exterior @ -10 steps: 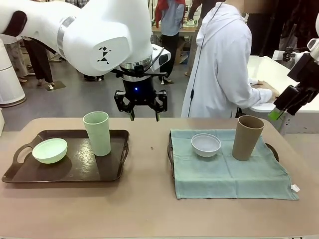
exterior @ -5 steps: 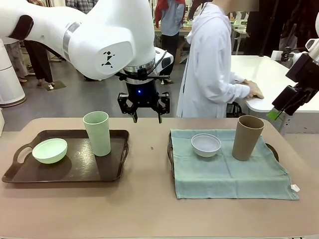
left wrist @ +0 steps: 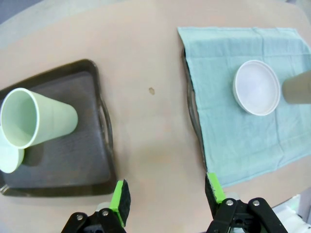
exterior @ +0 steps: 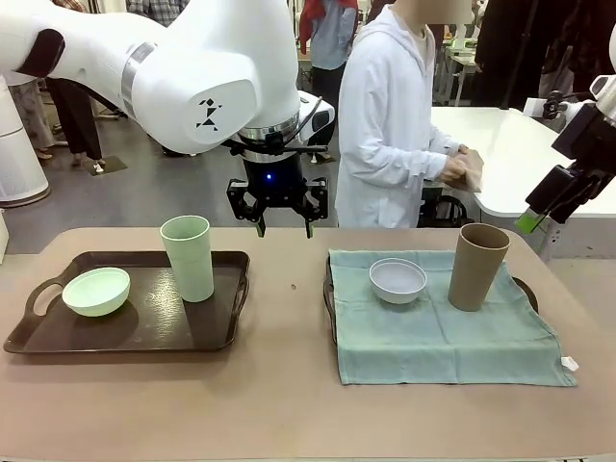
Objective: Set up a tray with a mat and arrange the tableware.
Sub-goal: Pick up the Picnic Bowl and Reusable plastic cup from the Handle tray in front of the human's position and hold them in the air.
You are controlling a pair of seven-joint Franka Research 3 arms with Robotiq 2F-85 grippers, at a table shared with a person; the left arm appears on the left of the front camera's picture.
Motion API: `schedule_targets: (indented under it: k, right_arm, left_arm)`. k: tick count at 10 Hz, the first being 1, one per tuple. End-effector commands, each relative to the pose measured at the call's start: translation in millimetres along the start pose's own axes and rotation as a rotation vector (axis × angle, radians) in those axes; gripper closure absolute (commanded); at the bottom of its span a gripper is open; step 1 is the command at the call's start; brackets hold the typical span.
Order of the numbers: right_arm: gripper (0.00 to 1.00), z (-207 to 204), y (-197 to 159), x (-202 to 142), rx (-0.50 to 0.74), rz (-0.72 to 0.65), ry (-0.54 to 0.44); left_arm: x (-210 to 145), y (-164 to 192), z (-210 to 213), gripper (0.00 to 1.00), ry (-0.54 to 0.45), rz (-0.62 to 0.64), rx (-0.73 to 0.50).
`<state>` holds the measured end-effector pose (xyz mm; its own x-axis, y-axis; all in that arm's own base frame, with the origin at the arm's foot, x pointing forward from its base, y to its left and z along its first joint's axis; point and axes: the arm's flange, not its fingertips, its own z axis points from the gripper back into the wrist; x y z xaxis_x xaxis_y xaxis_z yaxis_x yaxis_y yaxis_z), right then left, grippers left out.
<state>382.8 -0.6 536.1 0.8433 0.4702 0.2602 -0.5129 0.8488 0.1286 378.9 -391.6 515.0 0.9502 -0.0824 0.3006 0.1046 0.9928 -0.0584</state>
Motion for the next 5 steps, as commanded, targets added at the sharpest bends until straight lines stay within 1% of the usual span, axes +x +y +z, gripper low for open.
schedule_targets:
  k: [1,5]
  right_arm:
    - [0.00,-3.0,-1.0,-1.2,-0.020,0.000,0.006]
    - [0.00,-3.0,-1.0,-1.2,-0.020,0.000,0.006]
  left_arm:
    - [1.2,1.4,0.3,0.19,-0.006,-0.007,-0.013]
    - [1.2,1.4,0.3,0.19,-0.006,-0.007,-0.013]
